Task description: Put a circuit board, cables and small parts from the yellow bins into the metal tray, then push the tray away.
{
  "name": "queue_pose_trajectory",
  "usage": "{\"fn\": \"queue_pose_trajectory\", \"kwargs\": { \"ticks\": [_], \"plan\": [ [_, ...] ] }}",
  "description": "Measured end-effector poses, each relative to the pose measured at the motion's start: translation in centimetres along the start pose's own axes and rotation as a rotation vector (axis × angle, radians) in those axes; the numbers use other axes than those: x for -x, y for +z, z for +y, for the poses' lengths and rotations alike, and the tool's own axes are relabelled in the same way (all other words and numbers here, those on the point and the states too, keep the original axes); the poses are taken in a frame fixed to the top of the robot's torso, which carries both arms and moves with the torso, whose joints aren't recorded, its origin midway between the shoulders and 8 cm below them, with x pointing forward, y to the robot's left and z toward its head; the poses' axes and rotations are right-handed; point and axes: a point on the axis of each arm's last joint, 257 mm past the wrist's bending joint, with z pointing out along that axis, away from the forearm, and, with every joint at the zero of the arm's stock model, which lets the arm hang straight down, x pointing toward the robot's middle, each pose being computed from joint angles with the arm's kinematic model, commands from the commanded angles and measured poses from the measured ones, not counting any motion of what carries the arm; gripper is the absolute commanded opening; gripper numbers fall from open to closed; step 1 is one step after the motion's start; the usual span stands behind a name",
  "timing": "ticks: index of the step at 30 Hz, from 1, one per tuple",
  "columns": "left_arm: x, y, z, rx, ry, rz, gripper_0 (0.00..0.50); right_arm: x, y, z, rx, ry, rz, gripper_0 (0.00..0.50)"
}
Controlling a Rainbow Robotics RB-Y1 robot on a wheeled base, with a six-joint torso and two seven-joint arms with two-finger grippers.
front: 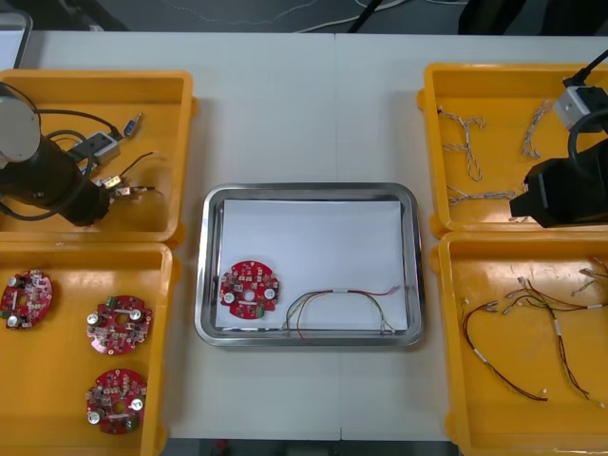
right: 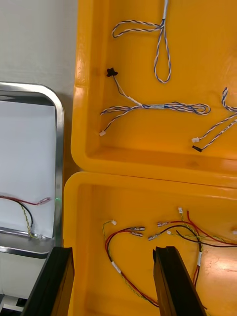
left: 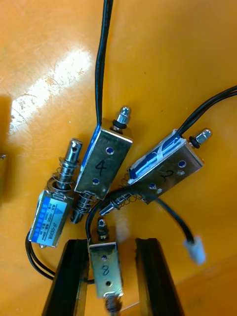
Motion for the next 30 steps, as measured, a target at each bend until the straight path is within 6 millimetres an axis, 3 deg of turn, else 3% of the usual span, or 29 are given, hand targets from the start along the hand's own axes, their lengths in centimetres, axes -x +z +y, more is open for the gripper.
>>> {"fn": "queue_pose_trajectory", "kwargs": {
  "ticks": [4,6,17,30],
  "plan": [
    [-0.1,0.1,0.1,0.006,0.000,0.000,0.132,0.2,-0.1,-0.9,-0.022,0.020,-0.011,0.470],
    [0.0,0.1,0.3,0.011,0.000,-0.003,0.000,0.1,-0.1,-1.3,-0.024,0.031,-0.013,0.471],
    [-0.4,-0.1,0.2,0.005,-0.005,0.010,0.000,0.5,-0.2,-3.6,-0.039,0.110,-0.008,0.470],
    [-1.2,-3.4,-0.1,-0.052,-0.027,0.038,0.000,1.0,0.8,-6.8,-0.066,0.212,0.041,0.470]
  ]
}}
